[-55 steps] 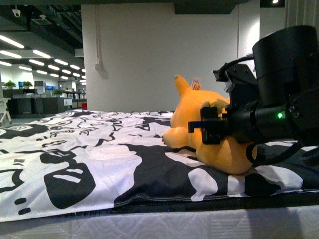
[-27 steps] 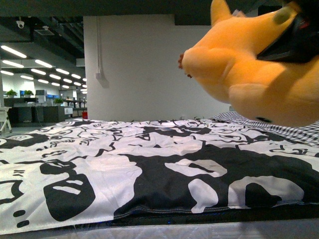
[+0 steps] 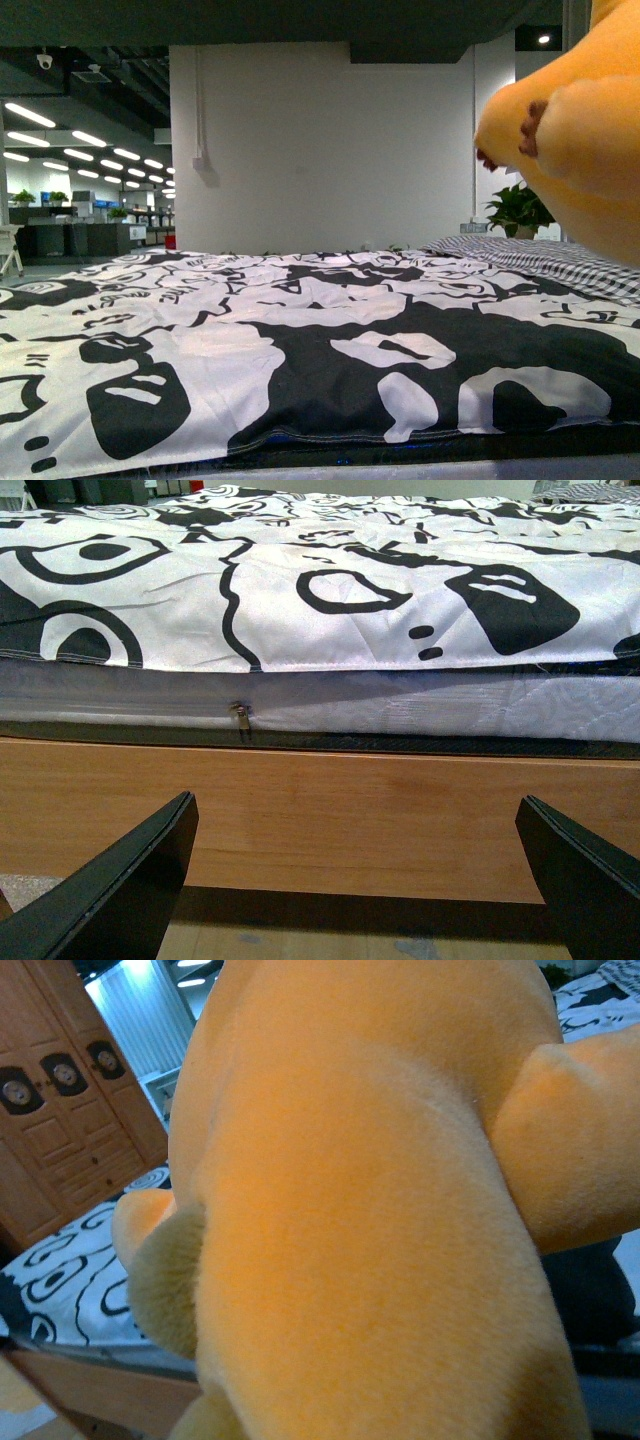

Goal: Put away toys

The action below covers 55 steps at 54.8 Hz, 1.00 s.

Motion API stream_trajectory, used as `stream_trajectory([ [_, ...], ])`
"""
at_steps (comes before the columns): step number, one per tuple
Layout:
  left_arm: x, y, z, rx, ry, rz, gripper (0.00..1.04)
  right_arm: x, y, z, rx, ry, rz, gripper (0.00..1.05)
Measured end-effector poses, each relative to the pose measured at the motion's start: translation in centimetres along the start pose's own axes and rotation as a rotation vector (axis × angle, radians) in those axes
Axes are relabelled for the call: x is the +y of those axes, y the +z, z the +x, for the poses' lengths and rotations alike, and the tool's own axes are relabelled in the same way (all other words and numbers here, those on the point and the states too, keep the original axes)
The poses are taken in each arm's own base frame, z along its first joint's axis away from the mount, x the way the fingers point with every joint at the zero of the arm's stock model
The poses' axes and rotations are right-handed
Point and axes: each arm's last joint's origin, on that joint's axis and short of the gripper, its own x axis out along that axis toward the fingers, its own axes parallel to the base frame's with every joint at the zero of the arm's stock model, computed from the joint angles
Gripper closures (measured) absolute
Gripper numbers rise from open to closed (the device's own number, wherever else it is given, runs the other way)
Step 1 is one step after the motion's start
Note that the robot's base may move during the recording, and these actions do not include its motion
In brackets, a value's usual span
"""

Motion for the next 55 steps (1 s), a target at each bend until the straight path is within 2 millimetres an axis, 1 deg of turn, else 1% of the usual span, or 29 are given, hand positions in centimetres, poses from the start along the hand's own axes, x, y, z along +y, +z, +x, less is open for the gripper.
stream_trajectory([
  [2,0.0,0.0,0.0,0.000,0.000,0.000,0.06,0.0,-0.9,-0.8,0.002,0.001,-0.001,0.84],
  [6,0.0,0.0,0.0,0.000,0.000,0.000,0.06,0.0,-2.2,-1.6,0.007,-0.001,-0.005,0.84],
  [7,0.0,0.0,0.0,0.000,0.000,0.000,0.06,0.0,-2.9,-2.1,0.010,-0.005,-0.005,0.84],
  [10,0.0,0.0,0.0,0.000,0.000,0.000,0.06,-0.1,-4.1,-2.8,0.015,-0.010,-0.002,0.84],
  [18,0.0,0.0,0.0,0.000,0.000,0.000,0.06,-0.4,-6.4,-4.3,0.007,-0.038,-0.009,0.84],
  [24,0.0,0.0,0.0,0.000,0.000,0.000,0.06,-0.4,-8.4,-5.3,-0.016,-0.074,-0.063,0.84],
  [33,0.0,0.0,0.0,0.000,0.000,0.000,0.06,-0.3,-10.2,-5.4,-0.013,-0.082,-0.105,0.84],
  [55,0.0,0.0,0.0,0.000,0.000,0.000,0.06,0.5,-12.7,-5.1,-0.009,-0.067,-0.196,0.84],
])
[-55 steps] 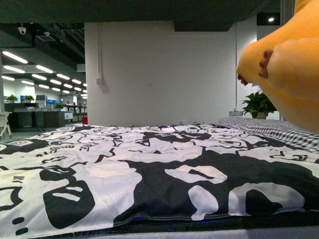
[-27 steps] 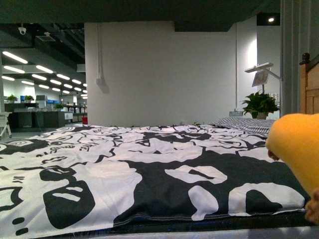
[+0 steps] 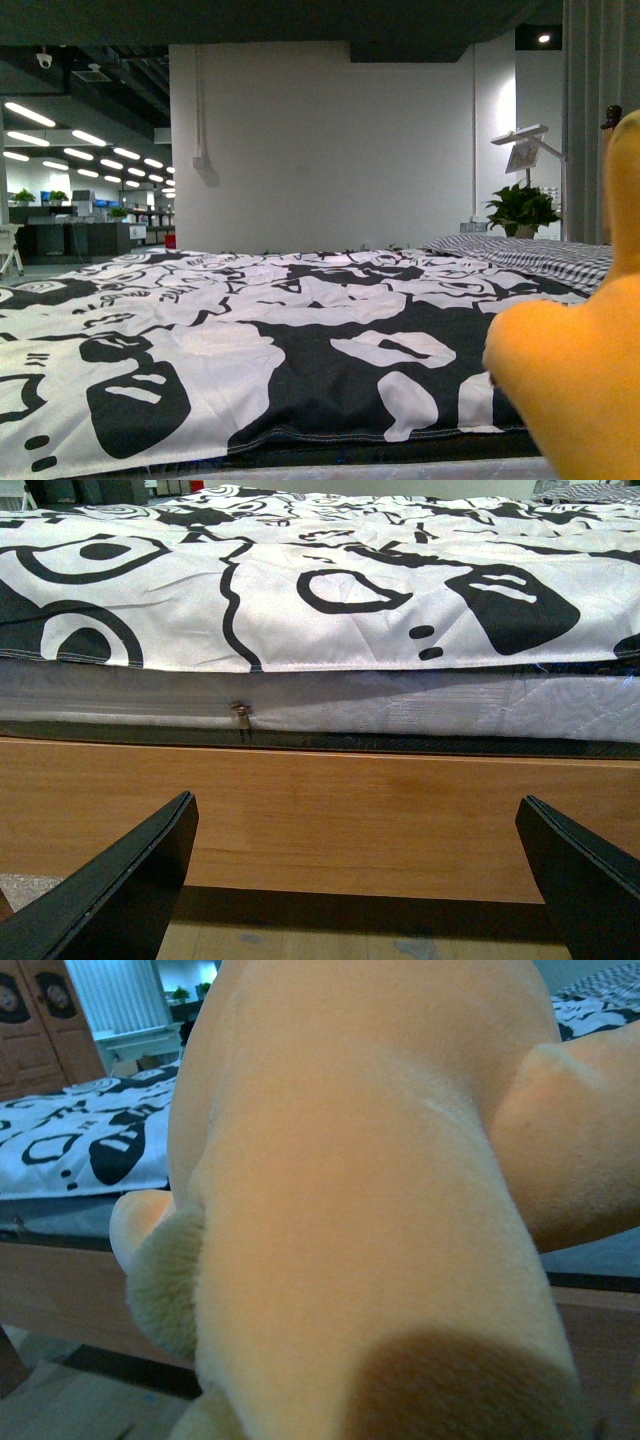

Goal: Put away toys

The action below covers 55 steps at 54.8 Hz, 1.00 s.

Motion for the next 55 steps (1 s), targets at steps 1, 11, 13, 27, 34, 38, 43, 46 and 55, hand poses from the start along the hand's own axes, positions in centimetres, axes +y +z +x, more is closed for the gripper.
stream_trajectory([
  [1,0.00,0.00,0.00,0.000,0.000,0.000,0.06,0.06,-0.19,0.02,0.005,0.004,0.000,0.84],
  [11,0.00,0.00,0.00,0.000,0.000,0.000,0.06,0.23,-0.99,0.04,0.022,0.008,-0.021,0.84],
  [13,0.00,0.00,0.00,0.000,0.000,0.000,0.06,0.23,-0.98,0.04,0.022,0.009,-0.021,0.84],
  [27,0.00,0.00,0.00,0.000,0.000,0.000,0.06,0.23,-0.97,0.03,0.020,0.009,-0.023,0.84],
  [34,0.00,0.00,0.00,0.000,0.000,0.000,0.06,0.23,-0.97,0.03,0.020,0.009,-0.024,0.84],
  [38,0.00,0.00,0.00,0.000,0.001,0.000,0.06,0.24,-0.97,0.03,0.020,0.010,-0.024,0.84],
  [43,0.01,0.00,0.00,0.000,0.004,0.000,0.06,0.28,-0.98,0.03,0.021,0.017,-0.024,0.84],
  [46,0.01,0.00,0.00,0.000,0.004,0.000,0.06,0.29,-0.99,0.03,0.022,0.018,-0.024,0.84],
  [55,0.00,0.00,0.00,0.000,0.000,0.000,0.06,0.28,-0.98,0.02,0.020,0.013,-0.024,0.84],
])
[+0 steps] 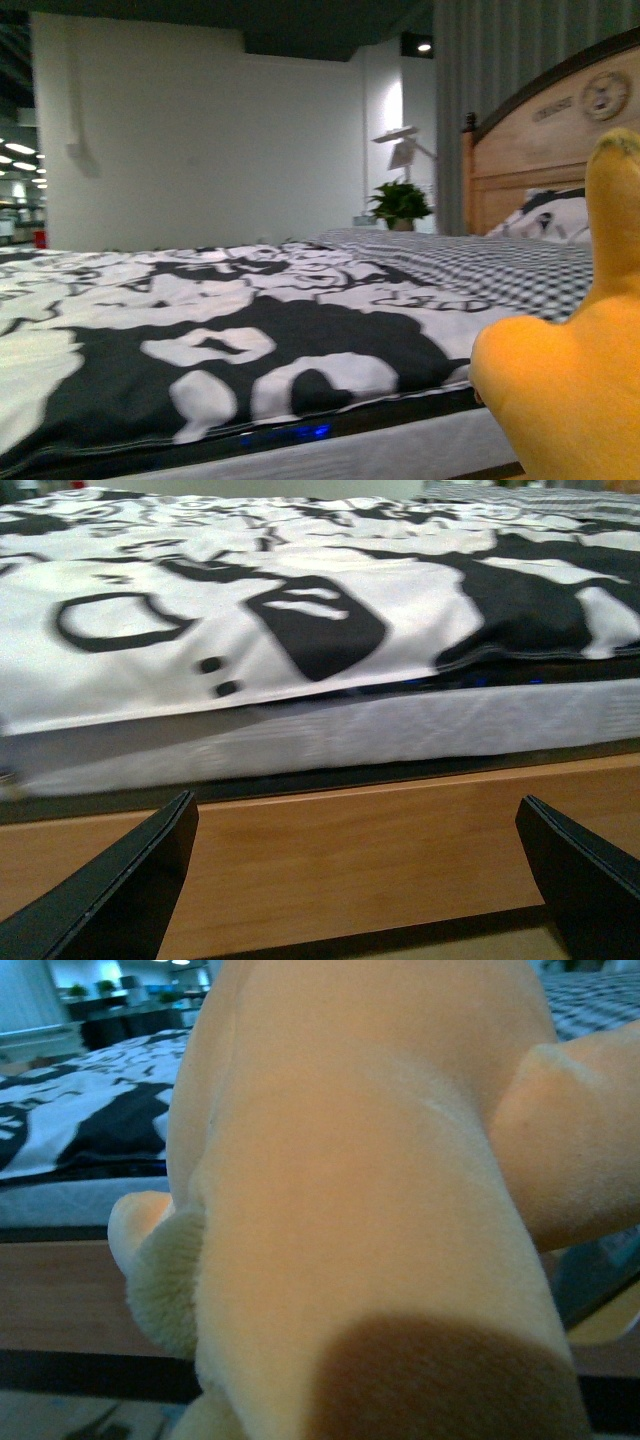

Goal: Put away toys

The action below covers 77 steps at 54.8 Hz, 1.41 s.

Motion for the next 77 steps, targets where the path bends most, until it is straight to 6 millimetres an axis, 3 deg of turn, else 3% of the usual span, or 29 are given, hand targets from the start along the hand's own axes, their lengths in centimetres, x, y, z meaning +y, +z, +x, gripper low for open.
stream_trajectory([
  [77,-0.01,0.00,0.00,0.000,-0.001,0.000,0.06,-0.01,0.00,-0.02,-0.002,-0.002,-0.001,0.84],
])
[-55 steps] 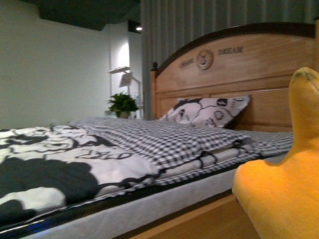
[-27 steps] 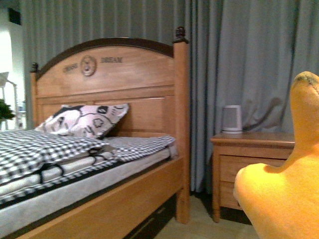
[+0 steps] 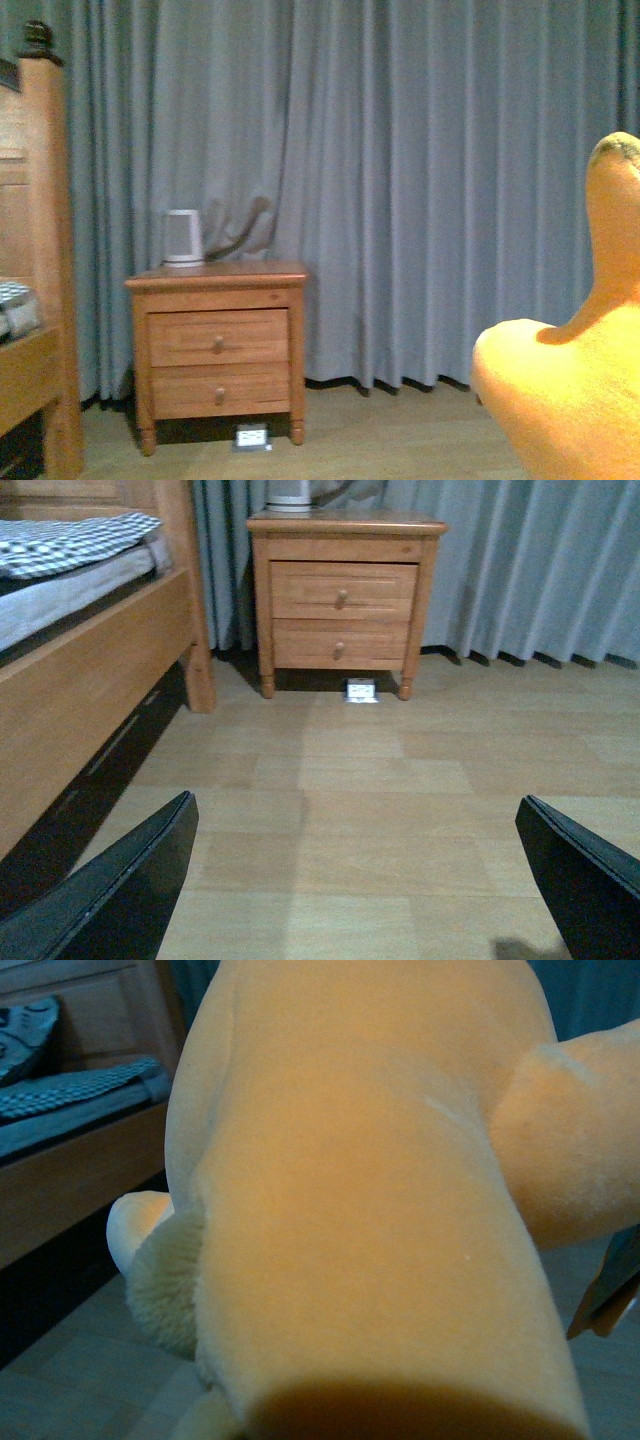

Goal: Put away toys

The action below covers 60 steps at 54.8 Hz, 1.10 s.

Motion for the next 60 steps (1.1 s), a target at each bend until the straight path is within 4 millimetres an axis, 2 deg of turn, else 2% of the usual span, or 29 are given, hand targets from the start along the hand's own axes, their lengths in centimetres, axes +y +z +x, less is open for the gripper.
stream_trajectory([
  [60,-0.01,0.00,0.00,0.000,-0.001,0.000,0.06,0.01,-0.01,0.00,0.000,0.001,0.000,0.84],
])
